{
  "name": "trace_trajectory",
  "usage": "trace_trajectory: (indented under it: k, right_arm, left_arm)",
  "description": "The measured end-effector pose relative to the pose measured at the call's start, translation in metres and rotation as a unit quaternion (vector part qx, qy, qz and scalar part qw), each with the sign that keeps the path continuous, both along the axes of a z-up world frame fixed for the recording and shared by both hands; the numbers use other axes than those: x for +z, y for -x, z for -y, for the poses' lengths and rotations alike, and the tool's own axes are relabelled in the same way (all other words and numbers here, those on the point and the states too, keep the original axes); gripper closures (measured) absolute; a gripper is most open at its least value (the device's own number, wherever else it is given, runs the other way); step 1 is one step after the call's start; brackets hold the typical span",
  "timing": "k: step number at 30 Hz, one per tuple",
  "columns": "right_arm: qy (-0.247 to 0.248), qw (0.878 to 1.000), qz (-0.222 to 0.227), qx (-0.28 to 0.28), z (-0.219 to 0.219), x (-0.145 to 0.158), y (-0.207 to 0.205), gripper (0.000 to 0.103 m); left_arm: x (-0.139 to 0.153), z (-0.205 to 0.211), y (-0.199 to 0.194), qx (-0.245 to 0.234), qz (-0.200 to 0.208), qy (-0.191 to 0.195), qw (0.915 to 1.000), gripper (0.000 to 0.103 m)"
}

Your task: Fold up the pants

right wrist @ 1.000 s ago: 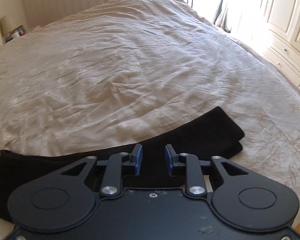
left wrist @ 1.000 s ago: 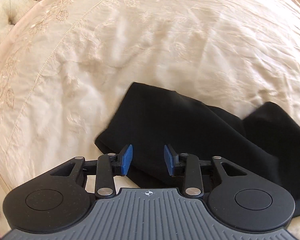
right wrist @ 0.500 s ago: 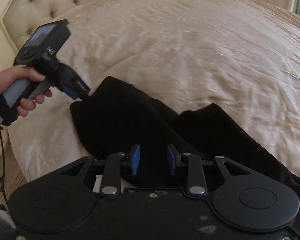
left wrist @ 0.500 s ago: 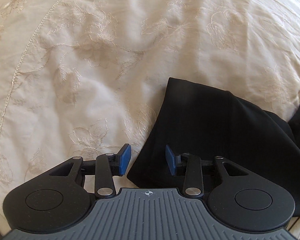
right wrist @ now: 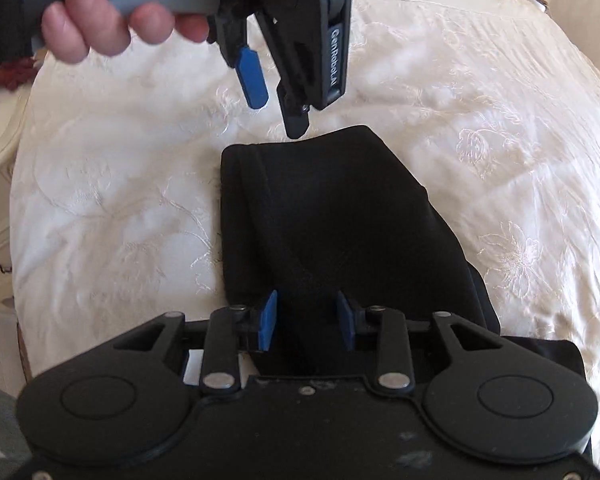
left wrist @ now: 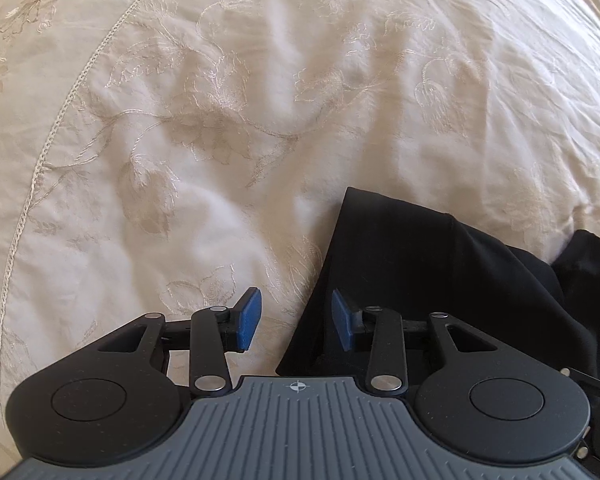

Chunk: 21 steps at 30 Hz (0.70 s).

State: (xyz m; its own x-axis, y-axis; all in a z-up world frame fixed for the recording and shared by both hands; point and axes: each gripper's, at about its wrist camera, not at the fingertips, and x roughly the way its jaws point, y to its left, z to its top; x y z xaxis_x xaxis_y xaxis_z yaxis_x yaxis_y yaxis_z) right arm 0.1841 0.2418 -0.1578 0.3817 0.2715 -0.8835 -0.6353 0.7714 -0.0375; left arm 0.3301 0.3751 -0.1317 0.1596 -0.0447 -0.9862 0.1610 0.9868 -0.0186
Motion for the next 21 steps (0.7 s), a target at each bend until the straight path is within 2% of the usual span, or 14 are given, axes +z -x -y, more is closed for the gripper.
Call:
trace_trajectory:
  k: [3,7,10,14,17,19,21]
  right_arm:
    - [-0.013,1.0,-0.002,0.002,0.0,-0.003,-0.003,0.094]
    - [-0.033,0.999,-0.003,0.016,-0.002,0.01,0.002,0.094]
    - [-0.019,0.999,0.007,0.049,-0.007,0.01,0.015,0.094]
    - [-0.023,0.999,0.003,0.034,-0.005,0.01,0.014,0.091]
    - [-0.031,0.999,0.001,0.02,0.0,0.016,0.009,0.087]
    - [-0.044,0.999,-0.006,-0.003,0.011,0.023,0.009,0.086]
    - [-0.055,0.998,-0.009,-0.034,0.024,0.029,0.01,0.086]
  left_arm:
    - [-0.007,0.001,-0.004,-0.005,-0.009,0.006,0.9999,0.065]
    - [-0.008,0.003,-0.005,-0.015,-0.012,0.022,0.9996,0.065]
    - [-0.014,0.006,-0.006,-0.025,-0.018,0.026,0.9992,0.061]
    - [-0.038,0.018,-0.007,-0.052,-0.05,0.013,0.9973,0.053]
    - [-0.051,0.027,-0.005,-0.073,-0.051,0.01,0.996,0.033]
    - [-0.056,0.032,-0.002,-0.078,-0.049,0.012,0.9957,0.024]
    - [-0.06,0.036,0.001,-0.078,-0.046,0.011,0.9958,0.021]
